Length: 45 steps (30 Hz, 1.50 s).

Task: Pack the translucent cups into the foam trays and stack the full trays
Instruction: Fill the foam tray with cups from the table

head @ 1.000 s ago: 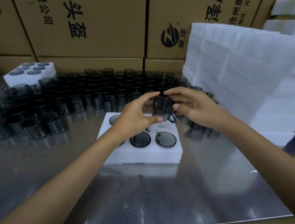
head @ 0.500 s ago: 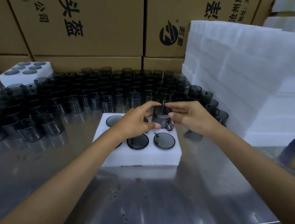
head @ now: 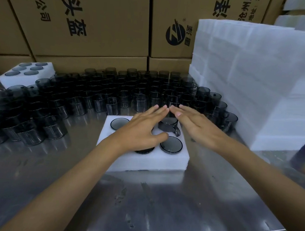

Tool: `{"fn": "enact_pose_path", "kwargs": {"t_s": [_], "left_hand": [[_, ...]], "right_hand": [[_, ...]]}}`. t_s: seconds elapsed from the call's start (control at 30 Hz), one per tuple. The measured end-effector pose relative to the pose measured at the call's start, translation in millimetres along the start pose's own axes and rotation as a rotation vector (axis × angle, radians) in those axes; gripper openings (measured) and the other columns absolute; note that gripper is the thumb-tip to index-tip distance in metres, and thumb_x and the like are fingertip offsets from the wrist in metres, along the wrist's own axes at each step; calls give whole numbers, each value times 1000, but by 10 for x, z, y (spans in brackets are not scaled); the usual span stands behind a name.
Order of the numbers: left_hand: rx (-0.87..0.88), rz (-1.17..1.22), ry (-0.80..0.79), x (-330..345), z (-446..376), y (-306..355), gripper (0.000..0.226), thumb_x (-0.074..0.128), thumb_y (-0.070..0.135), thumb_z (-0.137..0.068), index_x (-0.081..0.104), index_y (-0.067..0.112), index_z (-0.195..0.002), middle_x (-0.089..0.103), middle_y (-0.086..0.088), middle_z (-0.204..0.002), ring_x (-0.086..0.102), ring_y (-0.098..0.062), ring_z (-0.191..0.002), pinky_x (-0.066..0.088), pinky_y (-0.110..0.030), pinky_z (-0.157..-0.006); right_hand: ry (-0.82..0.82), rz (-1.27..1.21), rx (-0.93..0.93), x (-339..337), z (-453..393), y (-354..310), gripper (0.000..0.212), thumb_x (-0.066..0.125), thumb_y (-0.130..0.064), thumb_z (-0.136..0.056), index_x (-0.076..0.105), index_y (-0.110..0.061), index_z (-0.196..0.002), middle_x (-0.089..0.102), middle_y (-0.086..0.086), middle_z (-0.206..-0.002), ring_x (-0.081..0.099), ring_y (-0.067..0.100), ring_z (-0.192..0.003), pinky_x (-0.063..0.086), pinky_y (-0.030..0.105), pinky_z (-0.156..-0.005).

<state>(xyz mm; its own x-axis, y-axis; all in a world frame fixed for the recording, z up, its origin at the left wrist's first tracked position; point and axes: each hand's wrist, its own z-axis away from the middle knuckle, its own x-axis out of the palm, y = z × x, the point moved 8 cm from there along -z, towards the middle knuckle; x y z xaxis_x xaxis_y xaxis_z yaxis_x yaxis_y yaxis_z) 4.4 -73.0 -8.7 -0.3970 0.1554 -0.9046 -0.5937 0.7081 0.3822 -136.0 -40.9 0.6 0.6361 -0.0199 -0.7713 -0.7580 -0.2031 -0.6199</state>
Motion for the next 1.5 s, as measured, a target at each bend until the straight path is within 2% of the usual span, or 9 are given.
{"fn": "enact_pose_path", "kwargs": {"t_s": [0.07, 0.13, 0.3, 0.47, 0.8, 1.0, 1.27, 1.33, 1.5], "left_hand": [[7, -61, -24, 28, 6, -10, 73, 44, 47, -97, 7, 32, -158, -1, 21, -163, -9, 3, -148, -1, -29, -116], [7, -81, -56, 57, 16, -25, 70, 39, 46, -99, 4, 32, -158, -4, 21, -163, -11, 3, -148, -5, -29, -118], [-6, -87, -93, 87, 26, -78, 64, 33, 42, -101, 5, 33, -158, -2, 20, -164, -10, 4, -148, -7, -28, -120], [-25, -112, -161, 191, 28, -85, 58, 25, 45, -104, 8, 33, -158, 5, 19, -164, -7, 4, -148, -7, -29, -121], [-42, -133, -169, 235, 22, -125, 58, 21, 50, -104, 6, 36, -158, 1, 22, -163, -6, 6, -148, -7, -30, -122], [-52, -190, -201, 261, 28, -110, 59, 16, 53, -103, 0, 36, -158, -5, 21, -163, -10, 3, -148, -7, -34, -123], [-68, -192, -203, 256, 47, -92, 59, 15, 53, -103, 4, 35, -158, -5, 19, -164, -9, 0, -149, -7, -37, -123], [-78, -178, -202, 248, 40, -97, 57, 17, 52, -104, 10, 35, -158, -4, 19, -164, -9, 0, -150, -7, -37, -123], [-87, -153, -189, 246, 39, -97, 55, 20, 52, -104, 18, 36, -157, 0, 19, -164, -6, 0, -150, -7, -36, -123]], "right_hand": [[-33, 96, -48, 82, 22, 10, 59, 15, -61, -103, 26, -36, -156, 19, -26, -160, 0, -14, -145, 3, 25, -115], [-23, 157, -78, 114, 30, 20, 61, 12, -61, -103, 23, -35, -157, 16, -24, -162, -3, -13, -147, 2, 24, -114], [-12, 136, -73, 161, -12, 82, 55, 15, -54, -106, 25, -34, -156, 18, -23, -162, -1, -11, -147, 3, 30, -118], [-33, 96, 4, 312, 46, 258, 48, 20, -44, -108, 25, -38, -155, 13, -29, -160, -5, -11, -147, 1, 45, -120], [-4, -39, -1, 366, 26, 359, 47, 34, -29, -108, 27, -39, -154, 11, -29, -160, -1, -5, -150, 1, 54, -123], [52, -315, -6, 443, 51, 341, 47, 37, -13, -108, 34, -26, -152, 17, -13, -164, 10, -3, -149, 6, 34, -126], [85, -537, 110, 502, 79, 310, 47, 35, -11, -107, 38, -29, -150, 17, -17, -162, 14, -8, -143, 13, 18, -115], [106, -625, 167, 551, 78, 297, 50, 36, -12, -106, 34, -29, -153, 15, -18, -163, 14, -3, -146, 14, 19, -111], [222, -732, 305, 558, 110, 361, 58, 45, -17, -102, 30, -33, -155, 26, -12, -161, 25, 9, -147, 18, 34, -123]]}}
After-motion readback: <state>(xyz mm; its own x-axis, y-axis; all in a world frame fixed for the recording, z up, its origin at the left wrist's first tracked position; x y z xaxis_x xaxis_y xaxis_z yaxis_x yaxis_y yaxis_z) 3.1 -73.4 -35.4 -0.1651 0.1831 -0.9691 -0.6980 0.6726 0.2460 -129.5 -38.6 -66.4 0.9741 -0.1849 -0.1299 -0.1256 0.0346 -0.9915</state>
